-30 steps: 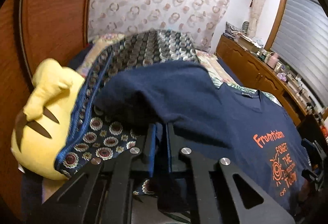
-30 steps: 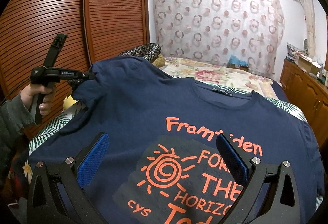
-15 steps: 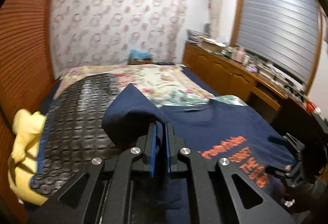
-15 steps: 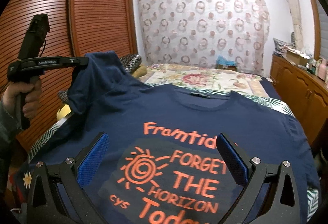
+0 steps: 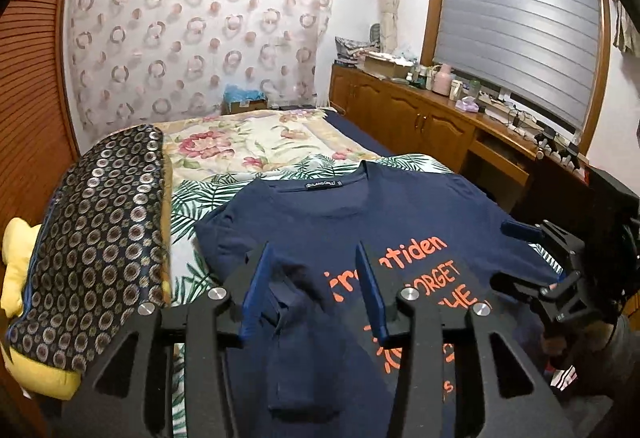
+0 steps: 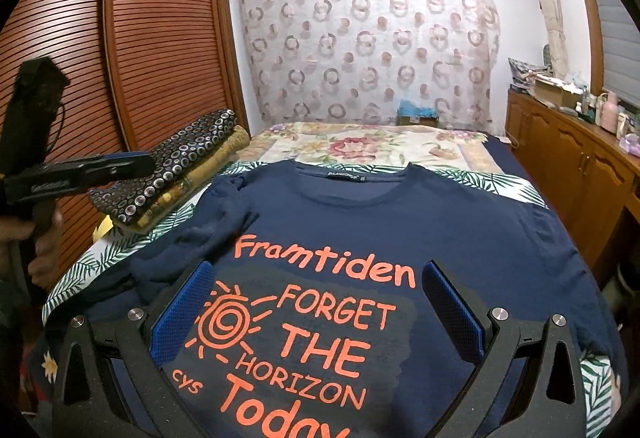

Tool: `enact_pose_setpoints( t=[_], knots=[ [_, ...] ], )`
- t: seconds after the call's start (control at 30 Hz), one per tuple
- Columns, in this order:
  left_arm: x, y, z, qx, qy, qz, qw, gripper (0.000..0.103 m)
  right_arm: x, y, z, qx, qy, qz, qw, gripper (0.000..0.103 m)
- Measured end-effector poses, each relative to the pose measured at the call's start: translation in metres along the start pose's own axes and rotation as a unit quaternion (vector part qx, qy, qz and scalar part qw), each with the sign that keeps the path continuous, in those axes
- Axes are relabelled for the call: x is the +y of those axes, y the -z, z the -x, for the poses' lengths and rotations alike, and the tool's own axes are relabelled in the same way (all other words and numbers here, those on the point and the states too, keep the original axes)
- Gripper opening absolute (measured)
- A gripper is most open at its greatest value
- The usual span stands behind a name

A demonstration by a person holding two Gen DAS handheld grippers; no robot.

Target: Fold small clothes

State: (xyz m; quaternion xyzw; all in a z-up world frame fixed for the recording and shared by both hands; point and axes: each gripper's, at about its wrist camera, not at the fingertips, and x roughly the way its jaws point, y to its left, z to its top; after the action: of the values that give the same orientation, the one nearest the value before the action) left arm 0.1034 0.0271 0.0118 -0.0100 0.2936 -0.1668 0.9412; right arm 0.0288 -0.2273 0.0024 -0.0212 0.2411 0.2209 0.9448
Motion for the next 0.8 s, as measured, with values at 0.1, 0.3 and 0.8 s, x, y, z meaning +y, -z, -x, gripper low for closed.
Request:
enact_pose_setpoints(
  t=[0.1, 0.3, 0.8],
  knots=[
    [0.005, 0.012, 0.014, -0.014, -0.013, 0.009, 0.9998, 0.068, 0.004, -0.002, -0.004, 0.003, -0.006, 0.002, 1.000, 0.103],
    [0.017, 0.034, 0.034, -0.026, -0.041, 0.026, 0.9985, 0.080, 0.009, -0.021, -0.019, 0.005, -0.021, 0.028, 0.999, 0.103],
    [0.033, 0.079, 0.042, -0.009, -0.072, 0.048, 0.9962, 0.087, 0.039, -0.063, -0.099, 0.053, -0.107, 0.096, 0.988, 0.072]
  ],
)
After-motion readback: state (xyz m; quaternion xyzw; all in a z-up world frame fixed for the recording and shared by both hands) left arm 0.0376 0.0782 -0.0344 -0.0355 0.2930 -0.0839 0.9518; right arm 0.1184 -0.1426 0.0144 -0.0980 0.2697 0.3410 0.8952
